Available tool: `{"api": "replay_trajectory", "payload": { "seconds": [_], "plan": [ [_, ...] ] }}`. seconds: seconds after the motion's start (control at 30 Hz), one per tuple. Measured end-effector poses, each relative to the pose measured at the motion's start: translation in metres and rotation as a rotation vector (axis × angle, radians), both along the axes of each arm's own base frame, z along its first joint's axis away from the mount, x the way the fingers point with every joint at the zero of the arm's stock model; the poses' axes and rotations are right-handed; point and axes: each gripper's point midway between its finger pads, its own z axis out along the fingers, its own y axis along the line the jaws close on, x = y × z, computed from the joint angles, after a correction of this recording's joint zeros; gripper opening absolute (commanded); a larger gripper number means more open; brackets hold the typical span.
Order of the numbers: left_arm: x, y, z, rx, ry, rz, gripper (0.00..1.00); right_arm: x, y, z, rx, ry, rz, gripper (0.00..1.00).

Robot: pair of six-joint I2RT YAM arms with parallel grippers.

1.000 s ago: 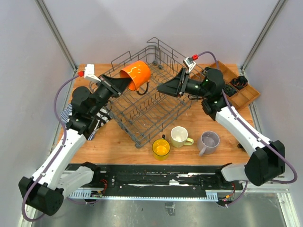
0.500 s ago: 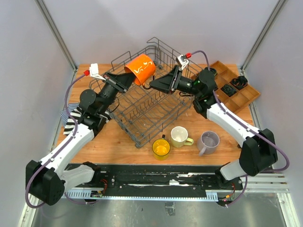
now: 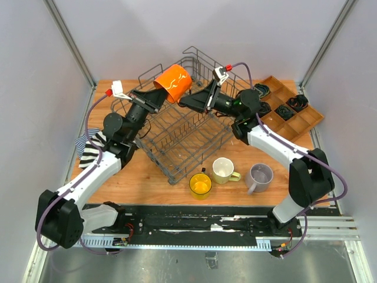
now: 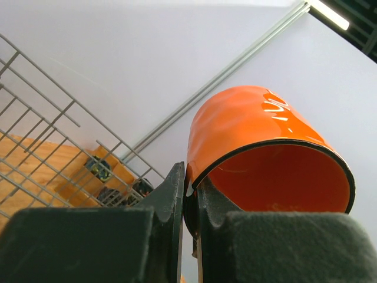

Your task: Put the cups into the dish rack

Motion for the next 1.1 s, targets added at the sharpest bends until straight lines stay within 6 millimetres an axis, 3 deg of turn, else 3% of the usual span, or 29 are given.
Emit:
{"api": "replay_trajectory", "payload": {
  "seconds": [0.13,0.5,0.63,1.1],
  "plan": [
    [0.003,0.000,0.001,-0.018,-0.012,0.004,0.01,0.002,0.001,0.002,0.021,0.001,0.005,0.49],
    [0.017,0.003,-0.006,-0.043,-0.005,0.013,0.01,0.003,0.005,0.011,0.074,-0.003,0.016,0.49],
    [0.019,0.005,-0.009,-0.057,0.006,0.016,0.00,-0.001,0.006,0.019,0.093,-0.019,0.029,0.46],
    [0.021,0.008,-0.009,-0.084,0.008,0.013,0.01,0.003,0.010,0.016,0.098,-0.003,0.040,0.36]
  ]
}}
